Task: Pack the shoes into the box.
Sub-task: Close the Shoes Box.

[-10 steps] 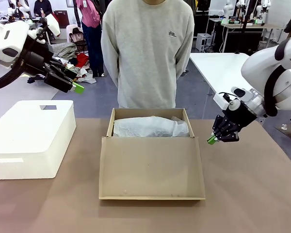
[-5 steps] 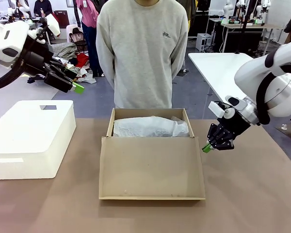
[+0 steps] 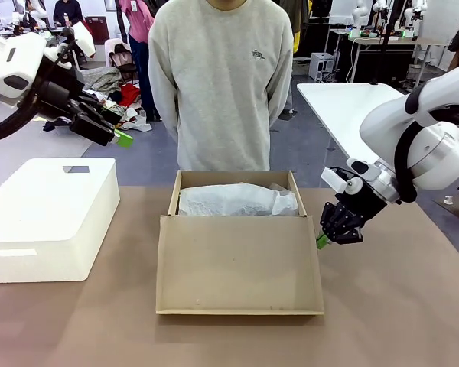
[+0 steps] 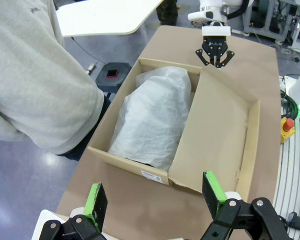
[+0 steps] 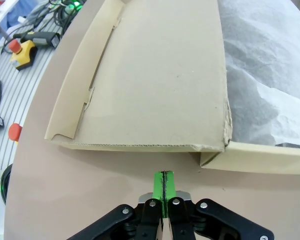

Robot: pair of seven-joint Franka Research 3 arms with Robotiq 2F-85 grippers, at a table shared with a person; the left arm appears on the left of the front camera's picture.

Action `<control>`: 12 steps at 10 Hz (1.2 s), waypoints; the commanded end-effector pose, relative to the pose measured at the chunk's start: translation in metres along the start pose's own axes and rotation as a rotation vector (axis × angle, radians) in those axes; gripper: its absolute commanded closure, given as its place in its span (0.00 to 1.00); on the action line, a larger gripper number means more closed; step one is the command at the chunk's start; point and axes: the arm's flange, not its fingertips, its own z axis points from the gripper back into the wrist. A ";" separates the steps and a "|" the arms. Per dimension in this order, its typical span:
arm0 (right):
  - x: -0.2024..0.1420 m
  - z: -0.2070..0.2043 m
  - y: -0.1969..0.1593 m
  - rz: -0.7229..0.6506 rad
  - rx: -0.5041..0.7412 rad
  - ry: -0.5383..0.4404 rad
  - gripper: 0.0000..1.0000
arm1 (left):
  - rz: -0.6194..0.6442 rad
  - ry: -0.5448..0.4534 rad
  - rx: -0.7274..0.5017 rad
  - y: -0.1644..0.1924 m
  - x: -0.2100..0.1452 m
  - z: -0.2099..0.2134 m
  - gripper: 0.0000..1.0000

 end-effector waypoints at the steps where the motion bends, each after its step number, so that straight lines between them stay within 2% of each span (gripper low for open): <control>1: -0.001 -0.005 -0.007 0.041 -0.005 -0.057 1.00 | -0.013 -0.018 -0.012 0.002 0.000 -0.001 0.00; 6: 0.003 -0.019 -0.009 0.055 0.015 -0.106 1.00 | -0.013 -0.018 -0.012 0.002 0.000 -0.001 0.00; 12: 0.006 -0.014 0.003 0.116 0.124 -0.172 1.00 | -0.013 -0.018 -0.012 0.002 0.000 -0.001 0.00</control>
